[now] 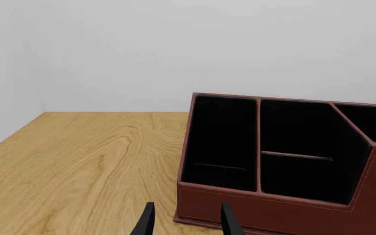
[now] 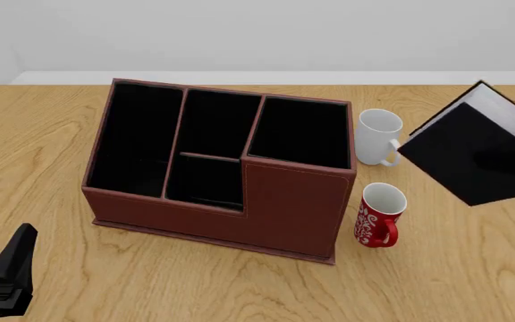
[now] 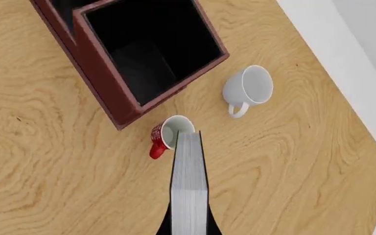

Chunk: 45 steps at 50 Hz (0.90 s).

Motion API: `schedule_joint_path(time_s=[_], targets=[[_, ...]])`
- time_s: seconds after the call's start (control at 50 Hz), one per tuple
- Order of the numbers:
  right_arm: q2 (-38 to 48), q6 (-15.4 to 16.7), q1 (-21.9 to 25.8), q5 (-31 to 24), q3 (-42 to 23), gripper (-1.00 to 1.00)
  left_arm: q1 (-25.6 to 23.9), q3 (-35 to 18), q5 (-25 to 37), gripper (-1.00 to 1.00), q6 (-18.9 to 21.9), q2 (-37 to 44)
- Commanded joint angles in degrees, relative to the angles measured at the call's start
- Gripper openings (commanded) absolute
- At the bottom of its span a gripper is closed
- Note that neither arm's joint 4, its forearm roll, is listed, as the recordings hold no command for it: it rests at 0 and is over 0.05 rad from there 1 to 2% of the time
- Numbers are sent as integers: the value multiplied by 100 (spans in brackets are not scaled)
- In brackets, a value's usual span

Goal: Pick up the book and place it in the right compartment of the caddy.

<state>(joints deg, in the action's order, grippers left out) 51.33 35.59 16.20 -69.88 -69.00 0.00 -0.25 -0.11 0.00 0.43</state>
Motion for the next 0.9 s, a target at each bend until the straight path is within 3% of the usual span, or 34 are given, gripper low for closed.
schedule_joint_path(time_s=[0.02, 0.04, 0.2, 0.24, 0.26, 0.34, 0.9], targets=[[766, -726, 518, -2, -1281, -100, 0, 0, 0, 100, 0, 0], [857, -930, 643, -2, -1438, -100, 0, 0, 0, 100, 0, 0], [1360, -569, 781, -2, -1927, -100, 0, 0, 0, 100, 0, 0], [1494, -648, 868, -2, -2140, -100, 0, 0, 0, 100, 0, 0], [1524, -497, 766, -2, -2123, -100, 0, 0, 0, 100, 0, 0], [1864, -453, 811, -2, -2615, -100, 0, 0, 0, 100, 0, 0], [3081, -408, 939, -2, -3690, -100, 0, 0, 0, 100, 0, 0]])
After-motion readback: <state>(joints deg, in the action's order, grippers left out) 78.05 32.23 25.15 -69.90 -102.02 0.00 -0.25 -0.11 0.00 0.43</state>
